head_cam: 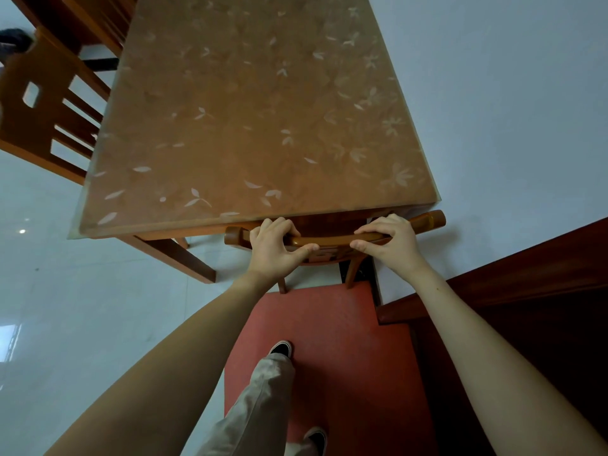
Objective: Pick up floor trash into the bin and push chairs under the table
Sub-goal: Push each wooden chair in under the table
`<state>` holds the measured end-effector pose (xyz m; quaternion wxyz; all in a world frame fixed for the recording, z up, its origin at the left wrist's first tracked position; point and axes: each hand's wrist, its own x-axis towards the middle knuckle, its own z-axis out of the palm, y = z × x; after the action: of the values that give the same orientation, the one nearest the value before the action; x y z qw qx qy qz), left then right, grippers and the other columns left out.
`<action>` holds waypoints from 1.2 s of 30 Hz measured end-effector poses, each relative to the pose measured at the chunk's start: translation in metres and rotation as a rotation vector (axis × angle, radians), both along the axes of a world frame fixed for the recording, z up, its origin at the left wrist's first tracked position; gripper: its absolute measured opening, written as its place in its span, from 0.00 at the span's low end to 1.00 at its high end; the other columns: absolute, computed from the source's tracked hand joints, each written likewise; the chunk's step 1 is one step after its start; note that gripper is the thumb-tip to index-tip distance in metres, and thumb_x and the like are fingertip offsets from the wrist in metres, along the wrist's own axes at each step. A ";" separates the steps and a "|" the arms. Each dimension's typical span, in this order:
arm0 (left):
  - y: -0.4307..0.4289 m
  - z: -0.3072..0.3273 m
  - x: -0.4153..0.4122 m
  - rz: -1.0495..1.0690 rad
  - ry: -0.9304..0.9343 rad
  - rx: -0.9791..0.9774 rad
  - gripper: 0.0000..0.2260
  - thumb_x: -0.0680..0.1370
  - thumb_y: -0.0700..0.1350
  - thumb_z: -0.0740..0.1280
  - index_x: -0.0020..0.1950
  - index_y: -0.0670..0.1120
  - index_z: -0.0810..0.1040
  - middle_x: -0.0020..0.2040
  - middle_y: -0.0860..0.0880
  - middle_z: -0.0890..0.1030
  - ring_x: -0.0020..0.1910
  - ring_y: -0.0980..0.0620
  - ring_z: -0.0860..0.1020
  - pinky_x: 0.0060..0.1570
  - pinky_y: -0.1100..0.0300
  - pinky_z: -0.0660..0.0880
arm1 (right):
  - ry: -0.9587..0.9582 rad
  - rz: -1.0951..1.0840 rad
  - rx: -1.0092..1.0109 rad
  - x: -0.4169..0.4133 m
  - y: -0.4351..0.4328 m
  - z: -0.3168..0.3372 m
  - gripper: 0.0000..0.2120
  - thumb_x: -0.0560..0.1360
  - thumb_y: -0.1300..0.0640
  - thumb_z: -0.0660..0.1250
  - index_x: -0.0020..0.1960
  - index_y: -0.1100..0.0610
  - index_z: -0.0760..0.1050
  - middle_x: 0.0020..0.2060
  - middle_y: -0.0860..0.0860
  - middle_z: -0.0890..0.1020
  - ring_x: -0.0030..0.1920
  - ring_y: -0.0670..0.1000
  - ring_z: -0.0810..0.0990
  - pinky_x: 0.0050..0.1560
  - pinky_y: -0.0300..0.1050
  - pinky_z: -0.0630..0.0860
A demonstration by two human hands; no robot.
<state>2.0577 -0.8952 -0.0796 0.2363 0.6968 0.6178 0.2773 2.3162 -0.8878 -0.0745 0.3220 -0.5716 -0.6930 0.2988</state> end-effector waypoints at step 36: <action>-0.283 0.076 -0.094 -0.104 0.352 0.134 0.24 0.81 0.57 0.51 0.70 0.46 0.73 0.67 0.46 0.76 0.68 0.44 0.71 0.70 0.53 0.56 | -0.401 -0.027 0.133 -0.112 -0.272 0.069 0.30 0.81 0.38 0.45 0.71 0.53 0.72 0.70 0.51 0.73 0.74 0.51 0.65 0.76 0.54 0.55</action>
<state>1.9634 -1.1777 -0.0036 0.0916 0.7796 0.5931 0.1791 2.2040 -1.1603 -0.0060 0.2187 -0.6062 -0.7538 0.1285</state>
